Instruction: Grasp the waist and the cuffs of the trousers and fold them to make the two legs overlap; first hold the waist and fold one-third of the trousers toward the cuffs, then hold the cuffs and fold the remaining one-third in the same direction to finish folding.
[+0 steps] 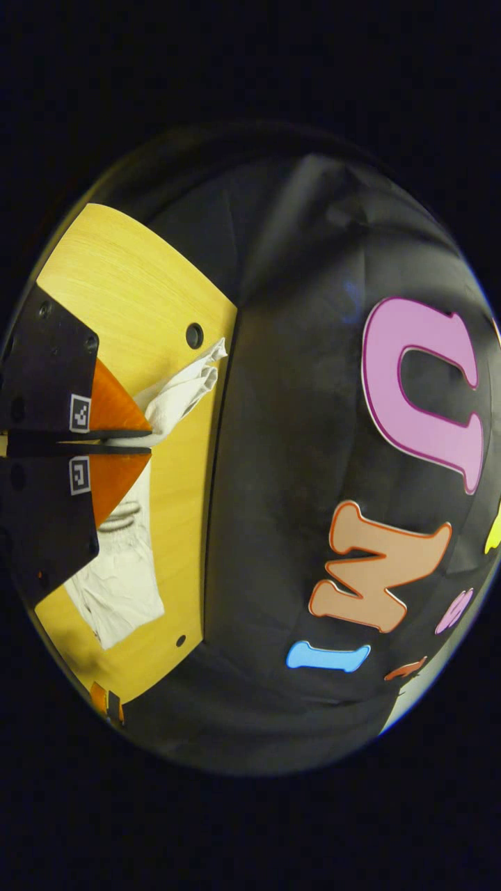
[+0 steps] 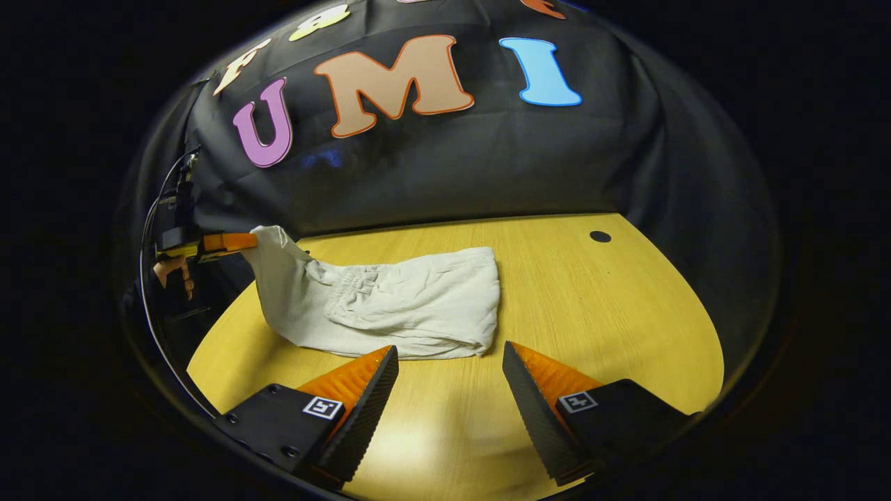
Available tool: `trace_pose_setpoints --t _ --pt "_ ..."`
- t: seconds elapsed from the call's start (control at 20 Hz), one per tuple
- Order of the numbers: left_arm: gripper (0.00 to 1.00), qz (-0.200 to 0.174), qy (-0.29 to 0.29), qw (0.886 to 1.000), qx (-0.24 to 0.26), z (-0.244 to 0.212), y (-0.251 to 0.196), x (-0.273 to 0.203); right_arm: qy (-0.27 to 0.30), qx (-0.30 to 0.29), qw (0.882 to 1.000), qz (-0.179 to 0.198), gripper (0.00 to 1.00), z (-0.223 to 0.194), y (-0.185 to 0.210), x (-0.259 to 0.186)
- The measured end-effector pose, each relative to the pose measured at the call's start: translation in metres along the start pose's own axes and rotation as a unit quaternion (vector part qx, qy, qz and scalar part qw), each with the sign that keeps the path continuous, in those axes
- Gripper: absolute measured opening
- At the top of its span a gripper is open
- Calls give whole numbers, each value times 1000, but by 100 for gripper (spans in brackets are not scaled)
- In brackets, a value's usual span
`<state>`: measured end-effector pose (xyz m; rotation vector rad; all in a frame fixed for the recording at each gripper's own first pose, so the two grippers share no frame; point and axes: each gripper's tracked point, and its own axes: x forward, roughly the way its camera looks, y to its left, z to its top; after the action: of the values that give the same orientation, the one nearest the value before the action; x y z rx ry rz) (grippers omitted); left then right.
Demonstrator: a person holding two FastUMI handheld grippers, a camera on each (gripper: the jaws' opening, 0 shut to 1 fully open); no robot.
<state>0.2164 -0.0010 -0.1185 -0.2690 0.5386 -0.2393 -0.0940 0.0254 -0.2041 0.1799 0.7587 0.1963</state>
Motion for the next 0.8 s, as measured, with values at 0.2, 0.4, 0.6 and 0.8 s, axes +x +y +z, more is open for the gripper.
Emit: trace_pose_setpoints --t 0.2,0.4,0.6,0.8 --pt "0 -22 -10 1000 6 14 -52 10 -7 11 1000 1 96 2 -27 -11" --pt "0 -45 -11 999 14 16 -103 17 -9 17 1000 -6 97 -1 -57 -23" --pt "0 -71 -13 997 17 18 -156 28 -13 24 999 -16 97 -2 -86 -33" --pt "0 -100 -3 994 35 8 -209 39 -16 26 999 -27 92 -5 -111 -46"
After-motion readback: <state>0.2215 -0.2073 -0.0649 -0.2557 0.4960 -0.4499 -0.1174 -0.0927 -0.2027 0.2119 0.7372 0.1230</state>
